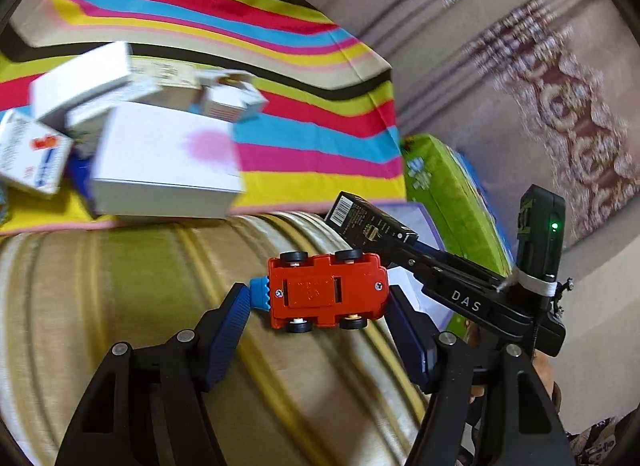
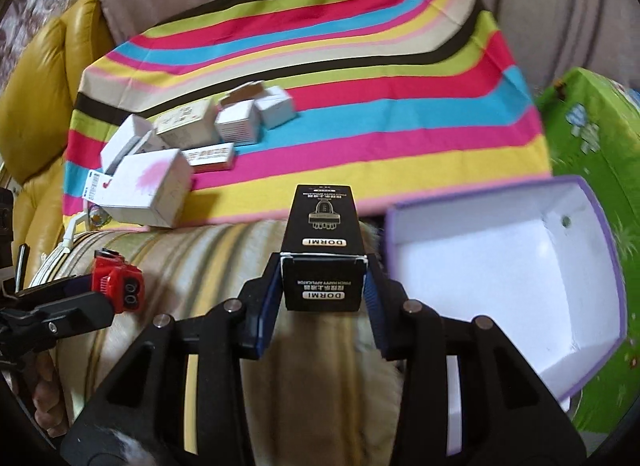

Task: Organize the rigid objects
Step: 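Grasp the black DORMI box with the right gripper while the left gripper holds the car, then drop the red car and black box into the purple storage box with both grippers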

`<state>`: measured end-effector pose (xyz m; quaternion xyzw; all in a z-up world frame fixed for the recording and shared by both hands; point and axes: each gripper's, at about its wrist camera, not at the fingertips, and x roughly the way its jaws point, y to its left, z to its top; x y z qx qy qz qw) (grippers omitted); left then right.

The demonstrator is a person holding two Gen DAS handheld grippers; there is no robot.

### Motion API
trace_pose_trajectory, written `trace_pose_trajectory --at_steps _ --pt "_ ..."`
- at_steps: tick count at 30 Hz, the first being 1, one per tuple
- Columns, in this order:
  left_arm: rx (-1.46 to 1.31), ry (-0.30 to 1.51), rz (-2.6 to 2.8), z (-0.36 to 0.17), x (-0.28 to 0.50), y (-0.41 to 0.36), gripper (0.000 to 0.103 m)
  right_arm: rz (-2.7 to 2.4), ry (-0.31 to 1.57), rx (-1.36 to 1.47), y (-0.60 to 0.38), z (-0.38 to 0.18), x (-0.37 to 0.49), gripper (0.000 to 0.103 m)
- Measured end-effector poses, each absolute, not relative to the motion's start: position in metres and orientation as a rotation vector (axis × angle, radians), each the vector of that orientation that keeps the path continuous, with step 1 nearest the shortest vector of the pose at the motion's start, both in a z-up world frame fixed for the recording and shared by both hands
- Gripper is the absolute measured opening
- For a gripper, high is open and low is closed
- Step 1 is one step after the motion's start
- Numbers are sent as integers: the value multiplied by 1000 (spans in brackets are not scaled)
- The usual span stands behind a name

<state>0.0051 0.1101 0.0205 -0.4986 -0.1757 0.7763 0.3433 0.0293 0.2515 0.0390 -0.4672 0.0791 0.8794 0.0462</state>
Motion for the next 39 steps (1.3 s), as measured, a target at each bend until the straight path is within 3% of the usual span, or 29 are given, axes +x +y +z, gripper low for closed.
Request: trace_pose_trajectory --at_steps 18,23,31,39 --pt "-1342 -256 1784 18 9 237 69 2422 417 -1486 319 -2 98 43" --pt "-1400 -312 1683 9 -5 267 69 2400 442 -1501 323 -9 105 43" --pt "-1519 -596 1533 -11 -29 273 70 2401 456 -1505 324 -12 103 43" --pt "-1481 -521 1568 -3 -21 277 71 2401 462 -1512 324 -11 101 44"
